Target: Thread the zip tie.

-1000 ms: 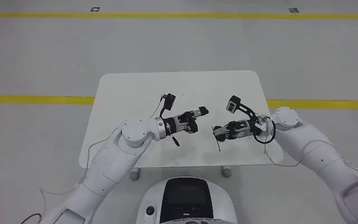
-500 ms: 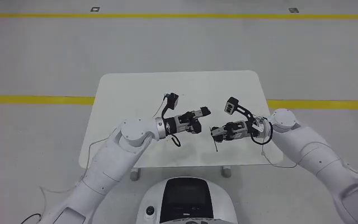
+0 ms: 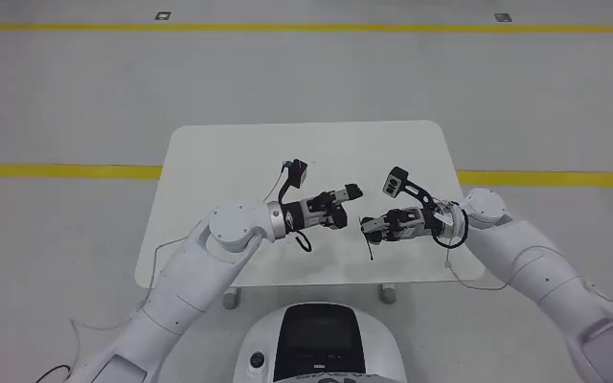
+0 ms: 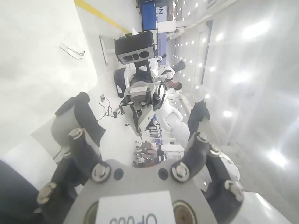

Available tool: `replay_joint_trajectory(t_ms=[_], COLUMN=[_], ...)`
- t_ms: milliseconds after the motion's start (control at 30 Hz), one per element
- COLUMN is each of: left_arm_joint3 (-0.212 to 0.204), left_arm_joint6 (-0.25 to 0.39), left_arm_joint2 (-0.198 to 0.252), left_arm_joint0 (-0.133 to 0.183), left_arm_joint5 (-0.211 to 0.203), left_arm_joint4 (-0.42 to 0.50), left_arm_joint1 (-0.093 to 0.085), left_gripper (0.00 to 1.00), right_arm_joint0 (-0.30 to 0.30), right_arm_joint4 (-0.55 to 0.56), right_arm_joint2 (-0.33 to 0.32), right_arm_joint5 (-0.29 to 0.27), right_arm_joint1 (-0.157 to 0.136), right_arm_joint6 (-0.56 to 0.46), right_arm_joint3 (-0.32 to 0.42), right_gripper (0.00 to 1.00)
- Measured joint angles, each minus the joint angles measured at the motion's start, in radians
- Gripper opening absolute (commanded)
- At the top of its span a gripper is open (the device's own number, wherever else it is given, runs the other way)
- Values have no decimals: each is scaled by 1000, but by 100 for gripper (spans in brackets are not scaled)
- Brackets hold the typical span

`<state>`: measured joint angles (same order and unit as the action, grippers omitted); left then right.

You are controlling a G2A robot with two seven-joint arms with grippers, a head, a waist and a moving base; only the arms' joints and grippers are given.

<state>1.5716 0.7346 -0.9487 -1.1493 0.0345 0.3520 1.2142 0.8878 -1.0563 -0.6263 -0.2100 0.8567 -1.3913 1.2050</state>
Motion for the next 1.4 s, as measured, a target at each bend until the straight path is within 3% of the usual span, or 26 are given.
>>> replay_joint_trajectory(t_ms=[67,233,333,467,700,733,800,900,1133,1400], left_arm_joint3=[-1,0,2,4,6,7,8,10,13,11], left_arm_joint6=[-3,-6,-5,-3,8,9,9,10,14,19], left_arm_joint2=[2,6,8,10,14,14,14,15,22,35], left_arm_joint0=[-1,-3,-3,-3,-5,-5,-6,-7,-5,3], left_arm_joint5=[-1,0,-3,-7,-7,-7,-7,-6,-7,-7], left_arm_joint4=[-4,-11,-9,-10,-8,-8,-9,-9,-9,-11], left_arm_joint1=[-1,-4,-5,-7,-10,-11,-12,-14,-16,-17], left_gripper=[47,29,25,7,6,8,21,24,15,12], right_arm_joint0=[4,14,16,18,17,17,17,16,16,15], right_arm_joint4=[0,-10,-17,-21,-16,-16,-15,-14,-14,-21], right_arm_joint2=[-6,-17,-21,-24,-25,-25,-25,-24,-24,-26], right_arm_joint5=[0,5,11,14,9,7,5,2,1,1], right_arm_joint1=[3,9,12,15,24,25,27,30,34,37], right_arm_joint6=[1,1,1,1,1,1,1,1,1,1], right_arm_joint3=[-4,-5,-8,-10,-28,-29,-31,-34,-39,-52], right_gripper=[0,0,0,0,0,0,0,0,0,0])
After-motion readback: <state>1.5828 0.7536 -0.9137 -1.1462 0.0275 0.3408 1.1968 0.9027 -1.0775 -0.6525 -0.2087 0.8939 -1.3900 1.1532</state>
